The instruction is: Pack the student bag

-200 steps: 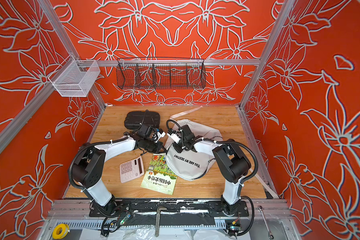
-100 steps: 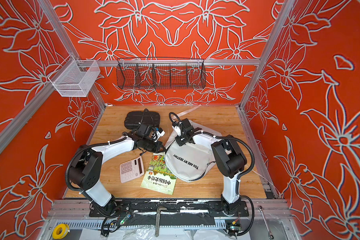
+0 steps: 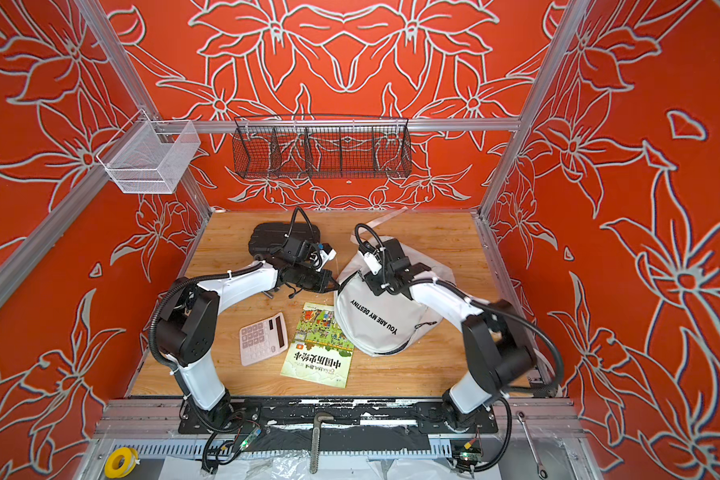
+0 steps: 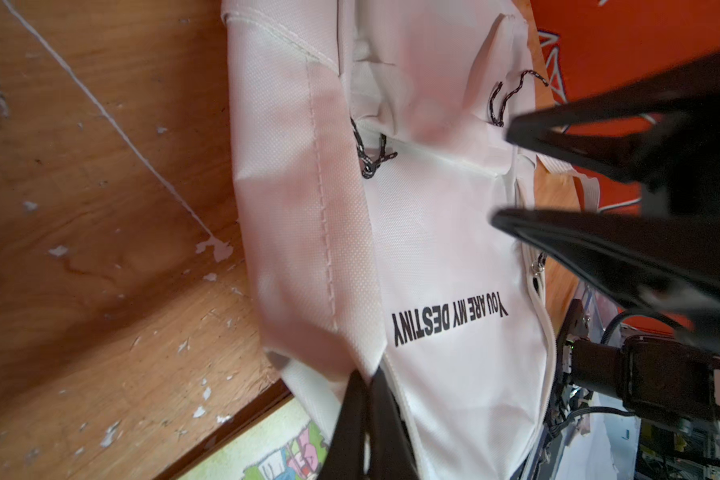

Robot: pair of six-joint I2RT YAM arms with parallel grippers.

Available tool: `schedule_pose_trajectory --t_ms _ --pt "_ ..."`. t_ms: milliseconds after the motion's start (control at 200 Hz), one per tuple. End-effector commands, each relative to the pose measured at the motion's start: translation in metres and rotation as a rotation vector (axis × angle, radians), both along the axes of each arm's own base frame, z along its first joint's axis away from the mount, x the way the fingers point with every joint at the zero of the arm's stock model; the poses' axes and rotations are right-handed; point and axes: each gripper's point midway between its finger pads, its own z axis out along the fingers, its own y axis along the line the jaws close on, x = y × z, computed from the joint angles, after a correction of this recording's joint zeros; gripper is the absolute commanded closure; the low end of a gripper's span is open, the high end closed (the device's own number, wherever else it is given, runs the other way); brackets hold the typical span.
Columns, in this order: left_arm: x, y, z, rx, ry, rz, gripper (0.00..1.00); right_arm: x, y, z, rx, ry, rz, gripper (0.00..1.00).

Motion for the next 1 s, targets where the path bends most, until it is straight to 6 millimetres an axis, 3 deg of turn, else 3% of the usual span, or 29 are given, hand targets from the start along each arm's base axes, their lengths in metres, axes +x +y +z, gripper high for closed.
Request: schedule_pose_trajectory --t_ms 0,70,235,430,641,711,806,996 --pt "0.011 -0.008 0.013 -0.069 -0.001 0.0 1.0 -0.043 0.034 0.022 0.108 -0.021 0.213 0.52" --pt "0.016 -0.01 0.017 -0.083 -0.003 0.006 1.0 -0.07 0.043 0.011 0.064 0.045 0.249 0.51" --pt "0.021 -0.013 0.018 -0.08 0.007 0.016 1.0 -0.105 0.055 -0.017 -0.032 0.199 0.157 0.5" --pt "0.023 -0.013 0.014 -0.075 0.026 0.023 1.0 -0.109 0.054 -0.035 -0.096 0.18 -0.058 0.42" --pt "0.022 -0.013 0.014 -0.07 0.032 0.018 1.0 -0.101 0.033 -0.065 -0.317 0.143 -0.192 0.49" --pt "0.021 -0.011 0.012 -0.056 0.031 0.015 1.0 -0.098 0.032 -0.062 -0.322 0.131 -0.207 0.56" --pt "0.02 -0.008 0.008 -0.03 0.024 0.009 1.0 -0.095 0.038 -0.043 -0.258 0.092 -0.199 0.66" --pt "0.021 -0.004 -0.002 0.011 0.016 -0.005 1.0 -0.094 0.039 -0.008 -0.143 0.005 -0.188 0.62"
